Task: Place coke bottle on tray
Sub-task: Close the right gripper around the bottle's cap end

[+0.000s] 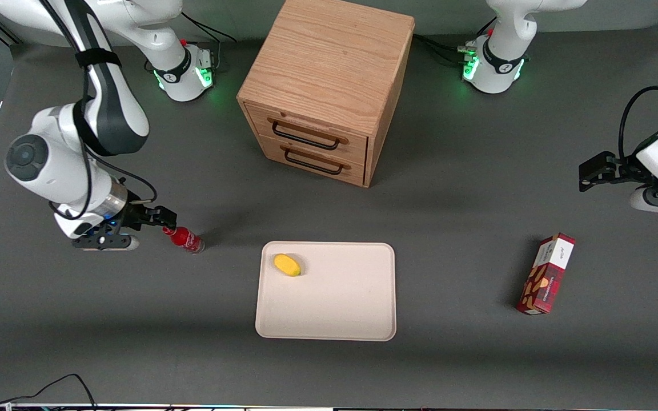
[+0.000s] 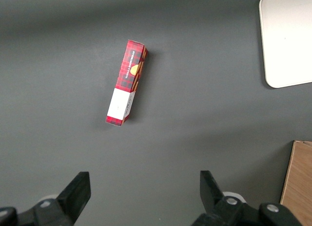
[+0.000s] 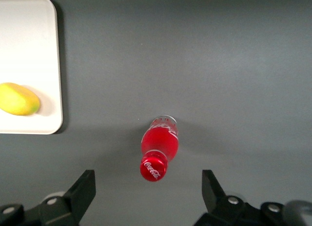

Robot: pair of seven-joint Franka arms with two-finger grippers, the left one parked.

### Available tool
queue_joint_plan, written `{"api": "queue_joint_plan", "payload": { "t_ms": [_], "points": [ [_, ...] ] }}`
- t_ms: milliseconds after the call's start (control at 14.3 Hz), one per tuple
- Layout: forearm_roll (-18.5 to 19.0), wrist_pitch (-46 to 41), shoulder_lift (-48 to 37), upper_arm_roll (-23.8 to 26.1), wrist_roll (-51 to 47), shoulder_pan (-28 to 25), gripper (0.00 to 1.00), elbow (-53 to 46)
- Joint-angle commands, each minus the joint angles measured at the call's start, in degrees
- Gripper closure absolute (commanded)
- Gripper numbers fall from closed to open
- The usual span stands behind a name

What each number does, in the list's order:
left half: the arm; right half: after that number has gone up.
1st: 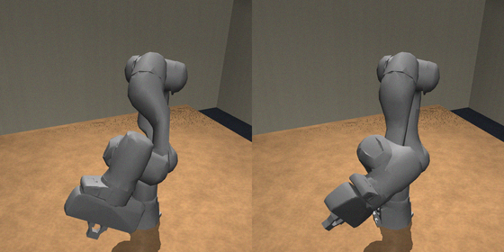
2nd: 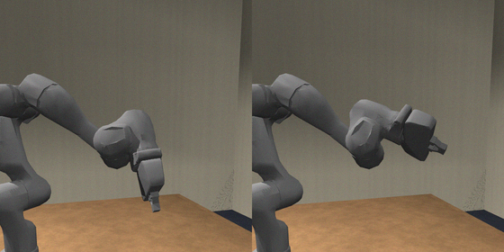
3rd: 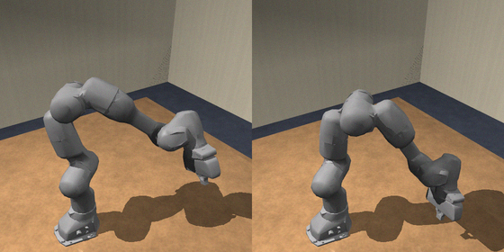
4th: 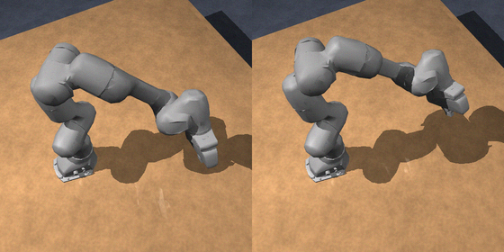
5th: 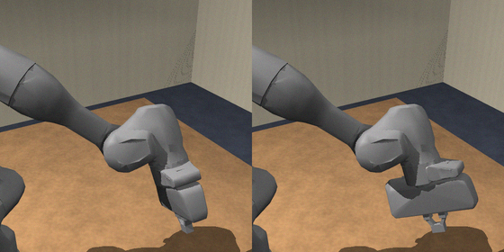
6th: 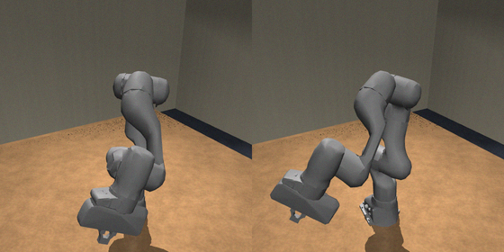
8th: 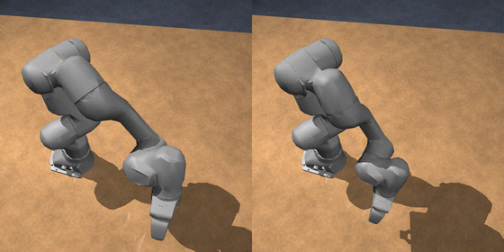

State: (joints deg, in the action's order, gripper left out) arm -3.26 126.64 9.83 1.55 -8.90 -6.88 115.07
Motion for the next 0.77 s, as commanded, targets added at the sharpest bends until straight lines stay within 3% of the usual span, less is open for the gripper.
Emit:
{"api": "queue_joint_plan", "payload": {
  "t_ms": [0,349,488,698],
  "points": [
    [0.7,5.44,-2.09,0.3,0.46,0.03,0.05,5.68],
    [1.59,10.99,-1.65,0.48,0.55,0.03,0.05,9.46],
    [1.68,11.52,-1.74,0.48,0.55,0.03,0.1,9.82],
    [2.56,11.61,-1.57,0.48,0.55,0.12,0.39,9.82]
  ]
}}
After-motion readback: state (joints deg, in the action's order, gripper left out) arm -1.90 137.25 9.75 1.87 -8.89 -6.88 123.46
